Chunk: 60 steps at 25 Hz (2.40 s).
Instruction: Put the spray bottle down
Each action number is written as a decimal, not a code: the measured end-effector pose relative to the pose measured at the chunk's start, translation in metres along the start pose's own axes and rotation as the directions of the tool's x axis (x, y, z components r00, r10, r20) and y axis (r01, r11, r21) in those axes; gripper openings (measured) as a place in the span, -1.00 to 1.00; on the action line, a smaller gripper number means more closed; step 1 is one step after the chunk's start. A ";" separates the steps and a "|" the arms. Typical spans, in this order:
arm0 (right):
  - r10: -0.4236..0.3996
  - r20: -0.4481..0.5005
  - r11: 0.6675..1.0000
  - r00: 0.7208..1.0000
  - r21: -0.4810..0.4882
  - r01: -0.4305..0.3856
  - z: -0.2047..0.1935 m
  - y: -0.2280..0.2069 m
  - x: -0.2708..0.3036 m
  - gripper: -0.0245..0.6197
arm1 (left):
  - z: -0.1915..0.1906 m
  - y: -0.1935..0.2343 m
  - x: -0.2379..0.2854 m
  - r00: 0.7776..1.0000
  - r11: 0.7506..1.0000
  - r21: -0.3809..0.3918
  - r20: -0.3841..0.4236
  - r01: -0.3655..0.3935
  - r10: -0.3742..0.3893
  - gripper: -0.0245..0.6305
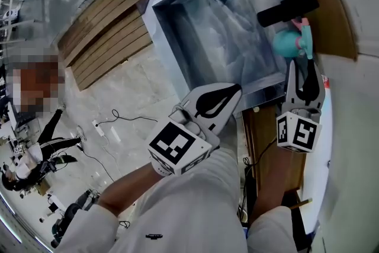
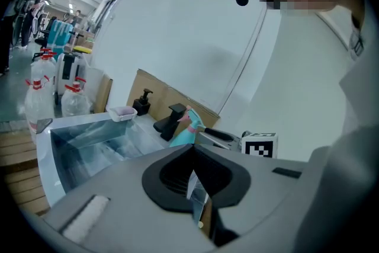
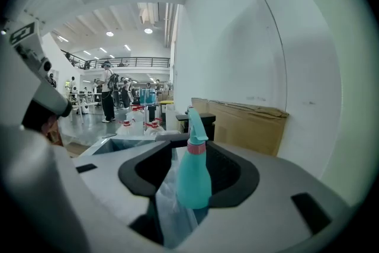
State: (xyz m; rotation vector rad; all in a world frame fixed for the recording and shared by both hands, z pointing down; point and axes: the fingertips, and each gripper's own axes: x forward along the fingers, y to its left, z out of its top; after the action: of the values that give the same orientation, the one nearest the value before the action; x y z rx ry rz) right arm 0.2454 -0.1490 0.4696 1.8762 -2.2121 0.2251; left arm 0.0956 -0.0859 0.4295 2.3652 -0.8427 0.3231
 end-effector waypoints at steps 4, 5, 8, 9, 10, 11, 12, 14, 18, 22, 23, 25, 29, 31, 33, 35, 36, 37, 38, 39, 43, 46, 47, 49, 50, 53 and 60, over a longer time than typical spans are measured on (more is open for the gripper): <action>0.001 -0.004 1.000 1.000 -0.003 -0.001 0.010 0.010 -0.022 -0.45 | 0.006 -0.007 -0.016 1.000 1.000 0.015 0.025 -0.006 0.006 -0.92; 0.000 -0.002 1.000 1.000 -0.002 0.000 0.014 0.012 -0.027 -0.46 | 0.008 -0.010 -0.020 0.999 1.000 0.017 0.032 -0.007 0.007 -0.91; 0.013 -0.004 1.000 1.000 0.000 -0.013 0.027 0.025 -0.042 -0.53 | 0.014 -0.017 -0.033 0.999 0.999 0.030 0.054 -0.010 0.008 -0.91; 0.023 -0.004 1.000 1.000 -0.005 -0.023 0.032 0.032 -0.047 -0.55 | 0.016 -0.020 -0.037 0.998 0.999 0.035 0.062 -0.012 0.010 -0.92; 0.033 -0.001 0.999 0.999 -0.013 -0.033 0.037 0.038 -0.053 -0.57 | 0.018 -0.022 -0.042 0.997 0.999 0.038 0.072 -0.014 0.012 -0.91; 0.044 0.003 0.999 0.999 -0.022 -0.044 0.043 0.045 -0.057 -0.61 | 0.021 -0.024 -0.047 0.996 0.999 0.040 0.083 -0.018 0.014 -0.92; 0.054 0.009 0.998 0.998 -0.031 -0.054 0.048 0.051 -0.062 -0.63 | 0.023 -0.026 -0.051 0.995 0.999 0.041 0.094 -0.021 0.017 -0.91; 0.072 0.020 0.997 0.997 -0.043 -0.071 0.059 0.061 -0.071 -0.67 | 0.027 -0.029 -0.060 0.993 0.999 0.043 0.113 -0.027 0.022 -0.91; 0.108 0.039 0.993 0.993 -0.052 -0.105 0.079 0.078 -0.091 -0.74 | 0.034 -0.039 -0.078 0.990 0.998 0.061 0.138 -0.034 0.025 -0.91; 0.133 0.058 0.991 0.989 -0.033 -0.131 0.098 0.089 -0.113 -0.78 | 0.039 -0.045 -0.096 0.986 0.996 0.083 0.164 -0.045 0.031 -0.91; 0.137 0.063 0.990 0.989 -0.028 -0.135 0.101 0.091 -0.118 -0.78 | 0.040 -0.045 -0.100 0.985 0.995 0.086 0.169 -0.050 0.035 -0.91; 0.141 0.071 0.990 0.987 -0.023 -0.139 0.108 0.095 -0.125 -0.79 | 0.043 -0.045 -0.107 0.983 0.994 0.094 0.181 -0.059 0.041 -0.92; 0.158 0.081 0.987 0.984 -0.024 -0.156 0.117 0.107 -0.135 -0.83 | 0.049 -0.046 -0.122 0.976 0.992 0.106 0.213 -0.074 0.050 -0.91; 0.167 0.090 0.986 0.982 -0.031 -0.165 0.120 0.113 -0.140 -0.84 | 0.051 -0.047 -0.127 0.973 0.991 0.110 0.223 -0.077 0.051 -0.91; 0.173 0.097 0.985 0.980 -0.038 -0.170 0.124 0.117 -0.143 -0.84 | 0.052 -0.048 -0.132 0.971 0.990 0.113 0.232 -0.080 0.052 -0.91; 0.181 0.102 0.983 0.978 -0.039 -0.178 0.126 0.122 -0.146 -0.84 | 0.052 -0.048 -0.138 0.970 0.989 0.117 0.238 -0.086 0.056 -0.91; 0.186 0.105 0.982 0.977 -0.039 -0.183 0.128 0.124 -0.148 -0.85 | 0.052 -0.048 -0.142 0.969 0.989 0.118 0.241 -0.090 0.060 -0.91; 0.192 0.109 0.981 0.975 -0.040 -0.189 0.128 0.127 -0.149 -0.85 | 0.052 -0.047 -0.145 0.968 0.988 0.118 0.243 -0.095 0.063 -0.91; 0.197 0.111 0.980 0.974 -0.040 -0.194 0.128 0.129 -0.150 -0.86 | 0.051 -0.047 -0.147 0.967 0.988 0.118 0.246 -0.099 0.067 -0.92; 0.202 0.111 0.979 0.973 -0.039 -0.198 0.128 0.131 -0.151 -0.86 | 0.050 -0.046 -0.148 0.966 0.988 0.117 0.247 -0.102 0.070 -0.92; 0.207 0.107 0.978 0.973 -0.043 -0.203 0.126 0.131 -0.153 -0.86 | 0.050 -0.046 -0.150 0.965 0.988 0.113 0.253 -0.105 0.074 -0.91; 0.206 0.100 0.978 0.974 -0.044 -0.202 0.124 0.130 -0.154 -0.87 | 0.050 -0.048 -0.150 0.964 0.988 0.112 0.256 -0.105 0.073 -0.91; 0.200 0.097 0.979 0.975 -0.047 -0.196 0.124 0.128 -0.154 -0.88 | 0.051 -0.048 -0.149 0.964 0.988 0.113 0.256 -0.105 0.073 -0.92; 0.178 0.093 0.983 0.980 -0.062 -0.173 0.123 0.124 -0.154 -0.89 | 0.051 -0.049 -0.149 0.964 0.988 0.114 0.256 -0.105 0.073 -0.91; 0.170 0.096 0.984 0.981 -0.065 -0.165 0.125 0.122 -0.155 -0.90 | 0.052 -0.049 -0.149 0.964 0.988 0.114 0.255 -0.105 0.073 -0.91; 0.174 0.116 0.984 0.978 -0.050 -0.169 0.130 0.118 -0.155 -0.90 | 0.053 -0.049 -0.148 0.964 0.988 0.114 0.255 -0.107 0.075 -0.91; 0.188 0.127 0.982 0.974 -0.050 -0.183 0.133 0.116 -0.152 -0.90 | 0.057 -0.044 -0.141 0.963 0.987 0.104 0.256 -0.118 0.088 -0.92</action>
State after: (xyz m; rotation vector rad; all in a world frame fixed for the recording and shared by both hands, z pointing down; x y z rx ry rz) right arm 0.1442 -0.0209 0.3036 1.7106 -2.4636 0.0919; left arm 0.0167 -0.0240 0.3062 2.5131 -1.0947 0.1189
